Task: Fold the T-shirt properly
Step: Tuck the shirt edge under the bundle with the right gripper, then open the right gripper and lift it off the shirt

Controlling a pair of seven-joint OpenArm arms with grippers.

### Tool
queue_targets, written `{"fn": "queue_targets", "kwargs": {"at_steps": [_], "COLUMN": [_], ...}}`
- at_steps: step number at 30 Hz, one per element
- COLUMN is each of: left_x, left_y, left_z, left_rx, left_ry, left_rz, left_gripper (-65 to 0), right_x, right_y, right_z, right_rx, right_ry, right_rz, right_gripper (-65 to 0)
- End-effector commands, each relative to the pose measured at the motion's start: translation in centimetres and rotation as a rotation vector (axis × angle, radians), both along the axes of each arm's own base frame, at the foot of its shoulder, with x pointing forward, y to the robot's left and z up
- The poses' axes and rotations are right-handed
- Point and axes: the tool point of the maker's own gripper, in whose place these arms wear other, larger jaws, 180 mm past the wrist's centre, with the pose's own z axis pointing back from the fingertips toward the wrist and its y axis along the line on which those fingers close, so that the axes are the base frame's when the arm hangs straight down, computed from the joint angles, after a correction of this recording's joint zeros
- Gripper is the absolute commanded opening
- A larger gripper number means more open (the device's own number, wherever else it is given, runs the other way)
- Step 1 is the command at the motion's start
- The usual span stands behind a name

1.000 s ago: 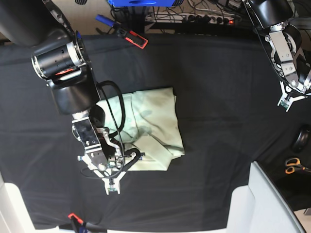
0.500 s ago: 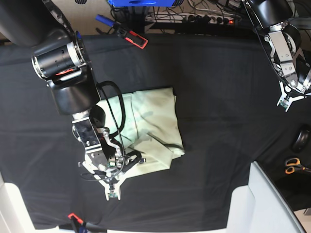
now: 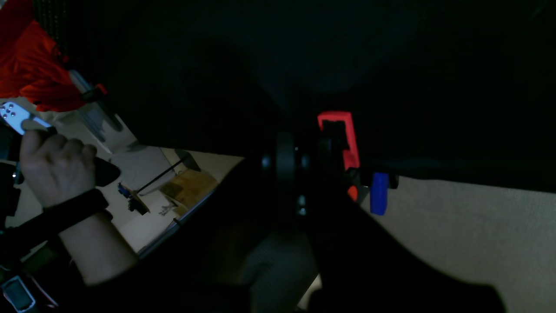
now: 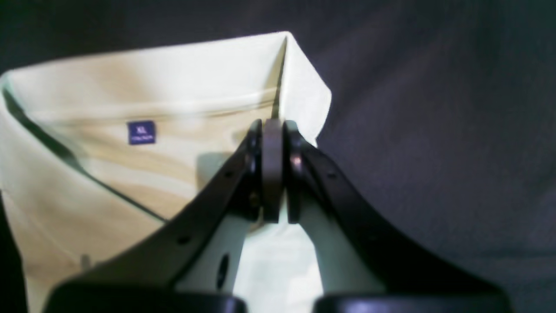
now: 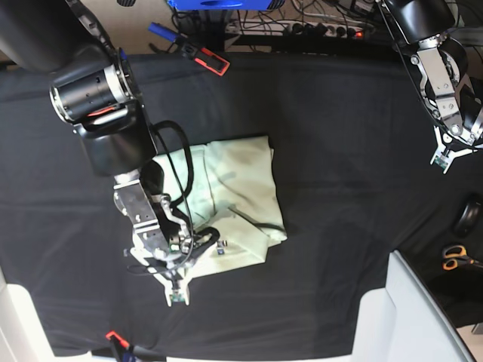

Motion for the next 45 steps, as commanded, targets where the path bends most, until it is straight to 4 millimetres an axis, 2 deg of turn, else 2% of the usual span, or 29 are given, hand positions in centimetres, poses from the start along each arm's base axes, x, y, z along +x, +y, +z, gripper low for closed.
{"fn": "queue_targets", "kwargs": {"at_steps": [1, 3, 9, 16, 18, 21, 23, 24, 27, 30, 34, 36, 38, 39, 41, 42, 45], "left_x": [0.5, 0.5, 0.5, 0.6, 0.6, 0.6, 0.7, 0.7, 0.6, 0.6, 0.7, 0.8, 0.9, 1.0, 1.6, 2.0, 3.2], "left_y": [0.9, 0.9, 0.9, 0.9, 0.9, 0.9, 0.8, 0.8, 0.8, 0.8, 0.2, 0.1, 0.0, -0.3, -1.3, -1.9, -3.7], "left_z": [1.3, 1.3, 1.3, 1.4, 1.4, 1.4, 1.4, 1.4, 1.4, 1.4, 1.0, 1.1, 1.0, 0.7, 0.5, 0.3, -0.3], "left_rx": [0.043, 0.043, 0.043, 0.043, 0.043, 0.042, 0.041, 0.041, 0.041, 0.041, 0.025, 0.023, 0.017, 0.007, 0.001, -0.003, -0.018], "left_ry": [-0.021, -0.021, -0.021, -0.023, -0.023, -0.024, -0.026, -0.026, -0.024, -0.024, -0.031, -0.035, -0.037, -0.038, -0.037, -0.032, -0.019], "left_rz": [0.004, 0.004, 0.004, 0.004, 0.004, 0.005, 0.005, 0.005, 0.005, 0.005, 0.006, 0.006, 0.006, 0.005, -0.024, -0.046, -0.112], "left_gripper": [-65.0, -65.0, -65.0, -65.0, -65.0, -65.0, -65.0, -65.0, -65.0, -65.0, -65.0, -65.0, -65.0, -65.0, -65.0, -65.0, -65.0], "right_x": [2.0, 1.9, 2.5, 2.7, 2.7, 2.8, 3.3, 3.5, 4.0, 4.7, 4.0, 2.8, 1.3, 0.3, -1.5, -2.4, -5.2], "right_y": [0.9, 0.8, 0.9, 2.4, 2.7, 2.7, 2.7, 2.6, 2.5, 1.2, -0.2, -0.7, -0.6, -0.9, -1.1, -1.2, -1.0], "right_z": [2.4, 1.9, 2.5, 3.0, 3.1, 3.2, 4.4, 4.9, 6.1, 7.7, 9.3, 9.2, 8.8, 8.1, 7.1, 6.4, 4.6], "right_rx": [0.018, 0.014, 0.019, 0.055, 0.06, 0.062, 0.068, 0.071, 0.074, 0.059, 0.061, 0.061, 0.071, 0.067, 0.069, 0.07, 0.082], "right_ry": [-0.075, -0.072, -0.129, -0.148, -0.15, -0.154, -0.188, -0.202, -0.233, -0.281, -0.335, -0.309, -0.27, -0.241, -0.201, -0.182, -0.141], "right_rz": [0.007, 0.008, 0.01, 0.095, 0.098, 0.095, 0.093, 0.092, 0.082, 0.004, -0.025, -0.028, -0.025, -0.025, -0.025, -0.025, -0.026], "right_gripper": [-65.0, -65.0, -65.0, -64.6, -58.8, -41.1, -30.9, -29.2, -29.2, -29.2, -29.2, -29.3, -34.7, -41.4, -59.3, -65.0, -63.3]}}
